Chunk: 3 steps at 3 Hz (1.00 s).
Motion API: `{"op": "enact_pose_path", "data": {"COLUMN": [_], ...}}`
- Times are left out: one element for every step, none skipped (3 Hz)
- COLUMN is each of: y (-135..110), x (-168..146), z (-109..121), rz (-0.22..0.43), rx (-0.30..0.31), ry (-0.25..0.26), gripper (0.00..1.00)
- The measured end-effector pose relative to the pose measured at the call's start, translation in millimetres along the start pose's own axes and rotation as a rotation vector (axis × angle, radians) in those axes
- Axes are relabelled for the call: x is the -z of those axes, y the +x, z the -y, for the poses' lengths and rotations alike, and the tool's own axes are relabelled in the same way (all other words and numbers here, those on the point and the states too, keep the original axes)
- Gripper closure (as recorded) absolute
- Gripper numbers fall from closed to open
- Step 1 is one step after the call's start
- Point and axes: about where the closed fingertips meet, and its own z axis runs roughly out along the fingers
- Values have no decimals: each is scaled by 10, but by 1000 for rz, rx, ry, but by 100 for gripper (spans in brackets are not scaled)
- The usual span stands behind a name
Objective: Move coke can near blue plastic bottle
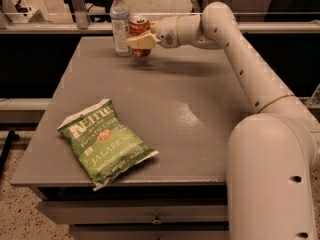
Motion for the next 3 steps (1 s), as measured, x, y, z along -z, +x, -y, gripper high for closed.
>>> {"op": "enact_pose_path", "data": {"y": [53,70,71], "x": [-14,6,32], "z": [34,73,88], "rz": [-11,-15,-18], "rx": [1,10,19], "ry": [7,15,19], "gripper": [29,5,0]}}
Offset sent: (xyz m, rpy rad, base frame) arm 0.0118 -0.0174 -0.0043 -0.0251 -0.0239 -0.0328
